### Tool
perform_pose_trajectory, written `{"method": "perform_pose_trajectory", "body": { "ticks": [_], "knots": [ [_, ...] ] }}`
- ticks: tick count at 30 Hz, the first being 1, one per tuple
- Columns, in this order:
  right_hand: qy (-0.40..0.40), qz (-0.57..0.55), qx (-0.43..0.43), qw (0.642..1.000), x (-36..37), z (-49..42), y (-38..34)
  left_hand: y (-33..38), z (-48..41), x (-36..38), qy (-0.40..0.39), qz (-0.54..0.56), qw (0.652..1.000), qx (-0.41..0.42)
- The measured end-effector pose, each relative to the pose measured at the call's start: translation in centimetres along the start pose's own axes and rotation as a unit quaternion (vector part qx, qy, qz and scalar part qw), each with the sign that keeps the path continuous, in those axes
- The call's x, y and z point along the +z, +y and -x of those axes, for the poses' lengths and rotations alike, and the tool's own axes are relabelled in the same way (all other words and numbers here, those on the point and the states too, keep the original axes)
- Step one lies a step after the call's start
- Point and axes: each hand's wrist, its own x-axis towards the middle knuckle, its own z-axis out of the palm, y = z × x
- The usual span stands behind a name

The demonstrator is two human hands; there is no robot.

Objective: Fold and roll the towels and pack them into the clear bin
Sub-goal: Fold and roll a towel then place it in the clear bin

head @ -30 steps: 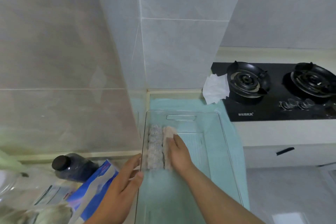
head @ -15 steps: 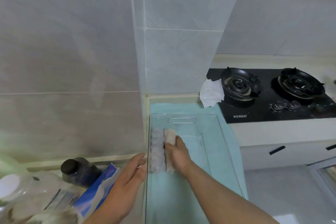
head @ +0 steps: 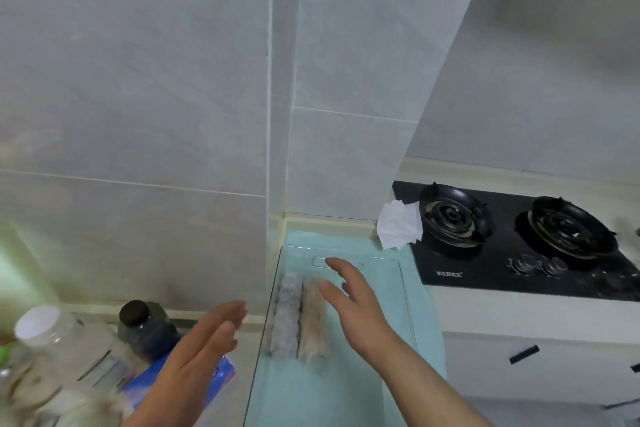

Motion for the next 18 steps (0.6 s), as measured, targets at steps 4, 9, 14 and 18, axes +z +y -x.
{"method": "perform_pose_trajectory", "body": {
  "ticks": [4,9,14,18],
  "knots": [
    [-0.044,-0.023,-0.067,0.997,-2.5,1.5,-1.5,1.4,2.7,1.6,0.064,-0.019,0.997,0.043],
    [-0.151,-0.050,-0.135,0.978,-4.3,4.0,-2.0,1.5,8.8,4.1,0.212,-0.017,0.975,0.072],
    [-0.261,-0.023,-0.219,0.940,-5.4,8.9,-2.5,0.5,18.0,6.0,0.326,0.005,0.944,0.056],
    [-0.338,-0.003,-0.264,0.903,-4.0,14.3,-3.5,1.5,27.3,8.4,0.417,-0.026,0.906,0.071]
  ]
}}
